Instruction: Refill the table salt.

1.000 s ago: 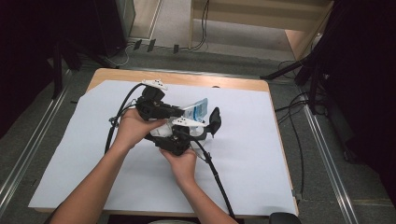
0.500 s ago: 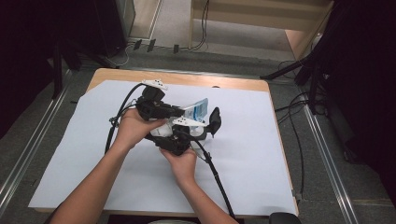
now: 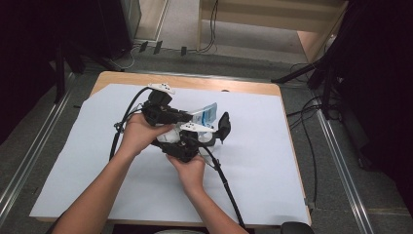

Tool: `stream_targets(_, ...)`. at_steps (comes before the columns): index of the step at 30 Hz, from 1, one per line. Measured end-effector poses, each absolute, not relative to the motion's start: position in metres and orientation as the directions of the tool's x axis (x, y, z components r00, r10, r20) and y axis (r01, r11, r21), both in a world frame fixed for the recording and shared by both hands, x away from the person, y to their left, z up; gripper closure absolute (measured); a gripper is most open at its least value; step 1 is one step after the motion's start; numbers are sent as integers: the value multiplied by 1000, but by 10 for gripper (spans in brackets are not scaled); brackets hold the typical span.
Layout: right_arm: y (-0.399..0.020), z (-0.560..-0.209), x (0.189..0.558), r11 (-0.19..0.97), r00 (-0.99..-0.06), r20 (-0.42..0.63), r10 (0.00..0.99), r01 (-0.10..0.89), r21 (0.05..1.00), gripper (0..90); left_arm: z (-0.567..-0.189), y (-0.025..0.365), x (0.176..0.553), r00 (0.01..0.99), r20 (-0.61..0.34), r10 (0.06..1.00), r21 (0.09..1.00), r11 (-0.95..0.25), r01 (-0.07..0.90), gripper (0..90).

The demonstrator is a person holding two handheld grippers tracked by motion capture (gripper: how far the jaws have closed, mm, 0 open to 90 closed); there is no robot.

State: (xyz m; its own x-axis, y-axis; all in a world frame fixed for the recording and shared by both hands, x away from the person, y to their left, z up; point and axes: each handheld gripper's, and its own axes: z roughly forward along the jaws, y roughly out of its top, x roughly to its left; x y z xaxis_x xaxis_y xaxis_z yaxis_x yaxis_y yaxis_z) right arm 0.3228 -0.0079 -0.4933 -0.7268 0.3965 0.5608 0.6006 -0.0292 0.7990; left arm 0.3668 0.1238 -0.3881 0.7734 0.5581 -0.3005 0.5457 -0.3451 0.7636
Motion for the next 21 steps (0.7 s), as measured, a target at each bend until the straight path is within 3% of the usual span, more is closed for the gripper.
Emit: stream_targets(21,-8,-493,323,-41,-722,572,389,607,793,663,-389,124,367,771,-303,561,764,-341,548,839)
